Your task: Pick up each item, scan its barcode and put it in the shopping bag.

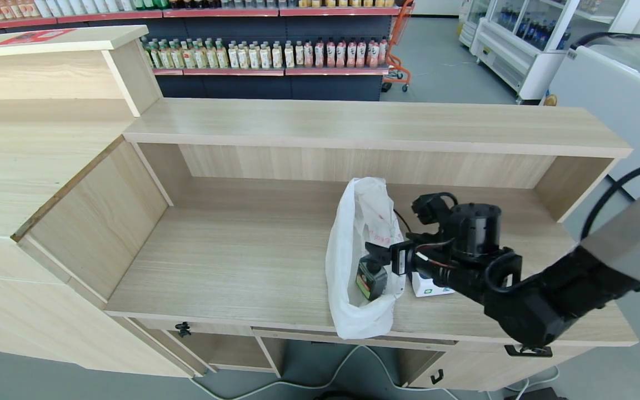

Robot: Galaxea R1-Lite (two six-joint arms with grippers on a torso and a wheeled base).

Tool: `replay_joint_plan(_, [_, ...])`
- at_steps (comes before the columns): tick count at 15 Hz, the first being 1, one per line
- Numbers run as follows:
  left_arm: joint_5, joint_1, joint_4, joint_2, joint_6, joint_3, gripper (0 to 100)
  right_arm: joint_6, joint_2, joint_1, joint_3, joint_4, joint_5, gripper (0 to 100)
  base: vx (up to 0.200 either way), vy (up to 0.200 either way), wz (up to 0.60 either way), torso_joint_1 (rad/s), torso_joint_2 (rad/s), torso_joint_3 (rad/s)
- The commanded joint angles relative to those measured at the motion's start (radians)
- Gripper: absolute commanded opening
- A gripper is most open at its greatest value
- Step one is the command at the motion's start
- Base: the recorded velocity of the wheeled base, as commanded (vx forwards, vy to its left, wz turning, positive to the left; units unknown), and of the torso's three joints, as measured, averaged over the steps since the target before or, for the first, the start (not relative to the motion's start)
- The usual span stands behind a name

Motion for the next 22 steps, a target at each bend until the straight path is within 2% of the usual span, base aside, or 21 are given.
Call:
replay_joint_plan(1, [-0.001,0.0,0.001,0.0,0.0,0.0,0,0.038,-0.325,-0.005,0.127,0.044,-0.081,100,0.0,0.0,0.0,0.0,0.0,0.0])
replay_joint_plan(2, [0.0,0.0,0.001,0.0,0.0,0.0,0,0.036,-0.397,-0.008,0.151,0.064,-0.098,100,0.0,0.0,0.0,0.0,0.0,0.0])
replay_joint_plan(4, [0.0,0.0,0.001,0.0,0.0,0.0,0,0.036,-0.645,-0.022,0.234,0.288,-0.182,100,0.0,0.0,0.0,0.0,0.0,0.0])
replay_joint_plan(5, [-0.001,0.0,0.001,0.0,0.0,0.0,0,0.036,-0.722,-0.023,0.27,0.354,-0.225,100,0.0,0.0,0.0,0.0,0.0,0.0])
replay_joint_plan(7, [0.0,0.0,-0.001,0.0,0.0,0.0,0,0.033,-0.865,-0.032,0.363,0.415,-0.282,100,0.0,0.0,0.0,0.0,0.0,0.0])
replay_joint_plan(10, [-0.001,0.0,0.001,0.0,0.0,0.0,0,0.018,-1.083,-0.152,0.444,0.571,-0.301,100,0.0,0.0,0.0,0.0,0.0,0.0])
replay_joint_plan(11, [-0.001,0.0,-0.001,0.0,0.0,0.0,0,0.015,-1.192,-0.215,0.474,0.664,-0.31,100,0.0,0.0,0.0,0.0,0.0,0.0])
replay_joint_plan(15, [-0.001,0.0,-0.001,0.001,0.0,0.0,0,0.013,-1.491,-0.267,0.474,0.998,-0.314,100,0.0,0.0,0.0,0.0,0.0,0.0])
replay_joint_plan(17, [0.0,0.0,-0.001,0.001,-0.002,0.0,0,0.01,-1.547,-0.267,0.481,1.053,-0.314,100,0.0,-0.1,0.0,0.004,0.0,0.001])
replay_joint_plan(22, [0.0,0.0,-0.001,0.001,0.0,0.0,0,0.008,-1.48,-0.267,0.441,1.044,-0.31,100,0.0,-0.2,0.0,0.008,0.0,0.004])
